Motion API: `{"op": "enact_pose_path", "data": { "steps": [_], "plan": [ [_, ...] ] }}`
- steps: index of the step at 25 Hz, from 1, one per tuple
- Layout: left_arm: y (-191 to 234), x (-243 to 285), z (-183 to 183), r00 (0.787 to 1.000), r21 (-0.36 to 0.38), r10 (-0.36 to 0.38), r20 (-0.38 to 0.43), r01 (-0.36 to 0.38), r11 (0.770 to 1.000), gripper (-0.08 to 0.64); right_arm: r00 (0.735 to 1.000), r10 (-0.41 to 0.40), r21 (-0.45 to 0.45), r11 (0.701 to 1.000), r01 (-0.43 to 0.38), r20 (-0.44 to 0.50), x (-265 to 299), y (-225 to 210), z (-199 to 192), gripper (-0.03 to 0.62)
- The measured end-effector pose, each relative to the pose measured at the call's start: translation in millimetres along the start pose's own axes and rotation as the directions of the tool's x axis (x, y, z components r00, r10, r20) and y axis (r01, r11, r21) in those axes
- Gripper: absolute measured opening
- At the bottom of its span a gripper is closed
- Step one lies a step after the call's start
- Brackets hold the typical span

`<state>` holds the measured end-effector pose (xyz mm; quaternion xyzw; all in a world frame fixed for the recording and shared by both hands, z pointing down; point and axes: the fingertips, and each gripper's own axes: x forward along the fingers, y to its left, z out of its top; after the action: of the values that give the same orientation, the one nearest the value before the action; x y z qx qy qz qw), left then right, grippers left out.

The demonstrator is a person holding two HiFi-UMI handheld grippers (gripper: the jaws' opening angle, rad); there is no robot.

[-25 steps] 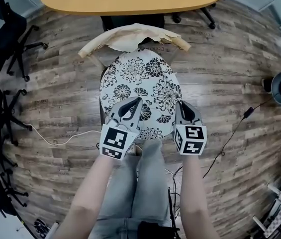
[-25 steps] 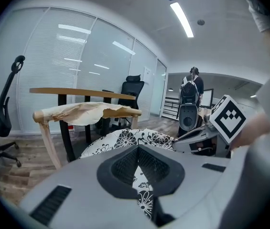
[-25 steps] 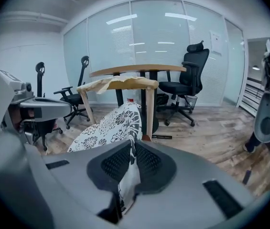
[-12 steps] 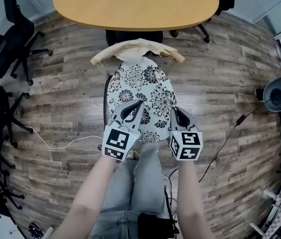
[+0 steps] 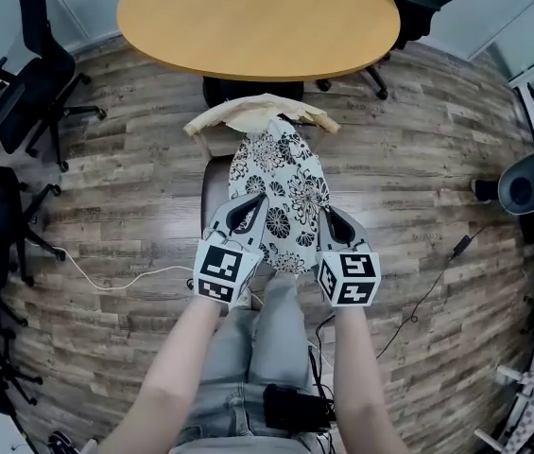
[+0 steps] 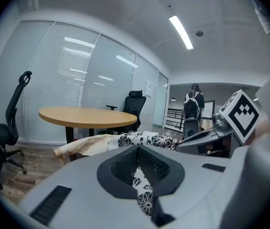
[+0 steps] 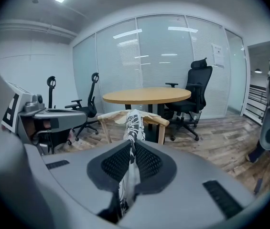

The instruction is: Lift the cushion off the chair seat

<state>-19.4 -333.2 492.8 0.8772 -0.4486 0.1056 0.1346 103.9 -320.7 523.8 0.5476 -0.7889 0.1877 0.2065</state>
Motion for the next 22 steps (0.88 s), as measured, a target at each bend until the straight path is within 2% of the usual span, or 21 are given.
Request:
{"op": "enact_pose_path", "data": {
  "steps": [17,22],
  "plan": [
    [-16.4,-43.1,68.2,0.996,0.050,-0.039,0.081,0.035,0.998,0.005,0.996,-0.001,-0.032,0.999,0.004,0.094,-55.7,22.7,60.0,0.037],
    [-18.0,-53.2,86.6,0.993,0.038,-0.044,0.107,0.040,0.999,0.005,0.991,-0.014,-0.047,0.999,0.021,0.132,-69.9,24.7,82.3,0.037]
  ]
}}
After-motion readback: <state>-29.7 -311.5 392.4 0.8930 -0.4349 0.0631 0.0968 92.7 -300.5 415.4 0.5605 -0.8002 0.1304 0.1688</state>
